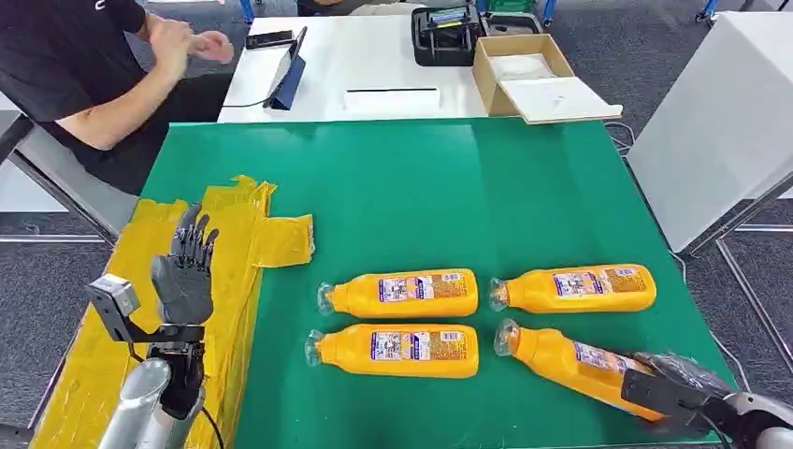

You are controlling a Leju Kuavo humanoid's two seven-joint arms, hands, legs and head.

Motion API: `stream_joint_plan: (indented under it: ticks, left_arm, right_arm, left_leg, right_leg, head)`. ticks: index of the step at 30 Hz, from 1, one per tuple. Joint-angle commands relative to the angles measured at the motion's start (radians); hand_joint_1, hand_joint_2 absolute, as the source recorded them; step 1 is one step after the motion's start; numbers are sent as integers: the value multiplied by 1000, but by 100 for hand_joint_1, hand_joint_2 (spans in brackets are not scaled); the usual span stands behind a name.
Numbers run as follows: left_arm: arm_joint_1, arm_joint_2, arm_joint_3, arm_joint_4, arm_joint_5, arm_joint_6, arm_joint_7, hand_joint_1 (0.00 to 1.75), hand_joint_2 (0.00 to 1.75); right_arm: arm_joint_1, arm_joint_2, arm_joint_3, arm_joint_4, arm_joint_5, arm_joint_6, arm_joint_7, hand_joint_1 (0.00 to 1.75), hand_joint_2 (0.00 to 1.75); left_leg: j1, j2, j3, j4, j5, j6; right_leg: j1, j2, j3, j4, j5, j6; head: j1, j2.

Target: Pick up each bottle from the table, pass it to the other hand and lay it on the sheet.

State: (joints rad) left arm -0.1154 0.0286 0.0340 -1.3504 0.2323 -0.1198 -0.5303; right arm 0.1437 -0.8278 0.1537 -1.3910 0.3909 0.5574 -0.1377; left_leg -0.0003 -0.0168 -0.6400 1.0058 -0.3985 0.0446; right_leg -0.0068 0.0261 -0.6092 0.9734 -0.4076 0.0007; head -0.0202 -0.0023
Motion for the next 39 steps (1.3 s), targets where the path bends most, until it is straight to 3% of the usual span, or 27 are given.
stream_joint_plan:
  ticks: [1, 4, 17, 19, 20, 25, 28, 30, 32, 34, 35, 36, 37, 38, 39]
  left_arm:
    - [29, -2, 57, -6, 7, -14, 1, 0, 0]
    - [34, -5, 62, -11, 5, -17, -1, 0, 0]
    - [31, -7, 62, -8, 5, -17, -1, 0, 0]
    - [44, -9, 69, -23, 5, -17, 2, 0, 0]
    - [50, -6, 64, -23, -10, -16, 7, 0, 175]
    - [9, -30, 48, 27, -36, -33, 10, 0, 175]
    - [-22, -45, 23, 48, -56, -29, 7, 0, 175]
    - [-36, -58, 6, 65, -60, -37, 8, 0, 175]
    - [-38, -75, -10, 74, -58, -46, 3, 0, 175]
    - [-32, -81, -19, 68, -29, -77, 8, 0, 175]
    - [-31, -80, -26, 64, -4, -101, 18, 0, 175]
    - [-77, -62, -61, 99, 92, -231, 80, 0, 175]
    - [-165, -58, -84, 147, 114, -216, 110, 0, 175]
    - [-233, -57, -112, 209, 116, -208, 122, 0, 175]
    - [-263, -62, -121, 249, 128, -209, 128, 0, 175]
  right_arm:
    - [293, 47, -610, -509, -243, 227, -46, 175, 175]
    - [299, 79, -636, -533, -243, 269, -31, 175, 175]
    - [273, 89, -614, -513, -220, 259, -47, 175, 175]
    - [281, 121, -691, -571, -247, 286, -83, 175, 175]
    - [279, 133, -731, -595, -274, 308, -86, 175, 175]
    - [208, 236, -836, -606, -274, 425, -45, 175, 175]
    - [134, 304, -760, -523, -156, 372, -90, 175, 175]
    - [12, 377, -616, -383, -146, 306, -146, 175, 175]
    - [-85, 436, -432, -233, -95, 177, -152, 175, 175]
    - [-159, 478, -333, -148, -56, 112, -149, 175, 175]
    - [-252, 494, -224, -30, -55, 40, -156, 175, 175]
    - [-425, 603, -181, 119, -144, 65, -193, 175, 175]
    - [-682, 721, -59, 370, -100, -34, -162, 175, 175]
    - [-812, 783, 19, 517, -94, -125, -175, 175, 175]
    - [-844, 803, 48, 556, -115, -154, -174, 175, 175]
  left_leg:
    - [-3, -2, 1, 2, -2, -3]
    - [-1, -2, 2, 0, -2, -3]
    - [0, 0, 2, -1, -2, -1]
    - [0, 0, 1, -1, -2, -1]
    - [-1, -1, 4, -1, -3, -2]
    - [-1, -3, 5, -2, -3, -2]
    - [1, -2, 4, -2, -2, -1]
    - [2, 0, 3, -2, -2, -1]
    - [3, 3, 9, -5, -2, -2]
    - [4, 9, 10, -7, -2, -3]
    - [4, 11, 7, -4, -3, -2]
    - [4, 16, 10, -6, -2, -3]
    - [4, 19, 8, -4, -3, -2]
    - [6, 31, 12, -7, -1, -3]
    - [8, 29, 6, -4, -2, -3]
  right_leg:
    - [-3, -5, 0, 5, -5, 0]
    - [-1, -5, 2, 2, -4, 0]
    - [1, -2, 1, -1, -3, 0]
    - [1, -2, 0, -1, -2, 0]
    - [0, -4, 3, -1, -4, -1]
    - [0, -7, 4, -1, -4, -1]
    - [2, -5, 3, -3, -2, 0]
    - [3, -3, 3, -5, -1, 0]
    - [4, -1, 9, -9, 1, 0]
    - [5, 5, 10, -12, 3, 0]
    - [5, 7, 6, -8, 2, -1]
    - [5, 11, 8, -9, 3, -1]
    - [4, 14, 5, -7, 3, -1]
    - [7, 24, 8, -12, 10, -2]
    - [8, 23, 7, -9, 9, -2]
  head:
    - [0, 0]
    - [0, 0]
    - [0, 0]
    - [0, 0]
    - [0, 0]
    - [0, 0]
    - [0, 0]
    - [0, 0]
    - [0, 0]
    - [0, 0]
    - [0, 0]
    - [0, 0]
    - [0, 0]
    - [0, 0]
    - [0, 0]
